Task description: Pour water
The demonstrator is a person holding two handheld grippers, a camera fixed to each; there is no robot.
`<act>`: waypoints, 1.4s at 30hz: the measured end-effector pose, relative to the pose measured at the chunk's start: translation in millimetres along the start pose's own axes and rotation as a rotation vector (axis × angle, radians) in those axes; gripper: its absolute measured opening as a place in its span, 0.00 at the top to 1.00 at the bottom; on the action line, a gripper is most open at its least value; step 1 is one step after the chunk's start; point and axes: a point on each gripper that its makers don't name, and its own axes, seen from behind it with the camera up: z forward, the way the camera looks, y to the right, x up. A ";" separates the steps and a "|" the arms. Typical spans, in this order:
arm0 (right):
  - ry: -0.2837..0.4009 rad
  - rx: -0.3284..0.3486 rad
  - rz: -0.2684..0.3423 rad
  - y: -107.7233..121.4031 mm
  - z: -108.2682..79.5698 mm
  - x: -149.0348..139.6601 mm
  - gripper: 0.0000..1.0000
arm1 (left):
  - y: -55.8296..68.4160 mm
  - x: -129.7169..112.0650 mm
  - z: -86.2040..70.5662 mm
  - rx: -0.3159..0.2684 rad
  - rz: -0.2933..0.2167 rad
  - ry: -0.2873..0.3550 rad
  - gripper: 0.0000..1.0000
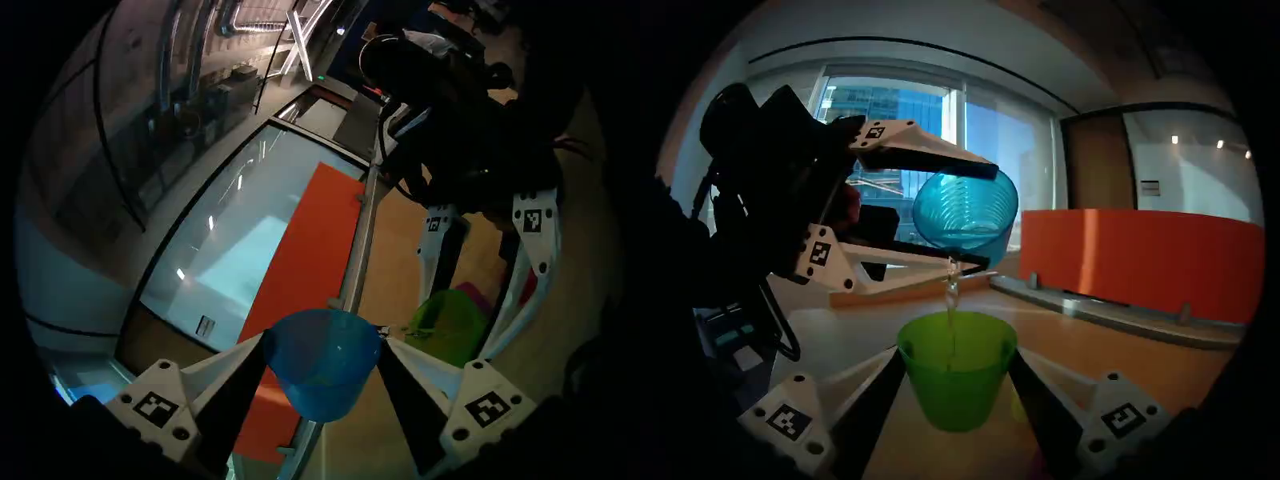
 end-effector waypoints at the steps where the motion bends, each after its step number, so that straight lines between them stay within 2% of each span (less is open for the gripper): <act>1: 0.000 0.001 0.000 0.1 -0.1 -0.3 0.11 | -0.3 0.3 0.0 0.001 0.003 0.000 0.11; 11: -0.002 0.005 -0.002 -0.4 -1.8 -0.2 0.11 | -2.3 2.2 0.5 0.004 0.031 0.001 0.11; 30: 0.001 0.003 -0.005 0.1 -3.2 0.5 0.11 | -3.2 3.3 -2.5 0.025 0.132 -0.010 0.11; 42: 0.005 0.003 -0.014 -0.6 -4.2 2.1 0.11 | -9.6 7.1 -5.2 0.038 0.187 -0.007 0.11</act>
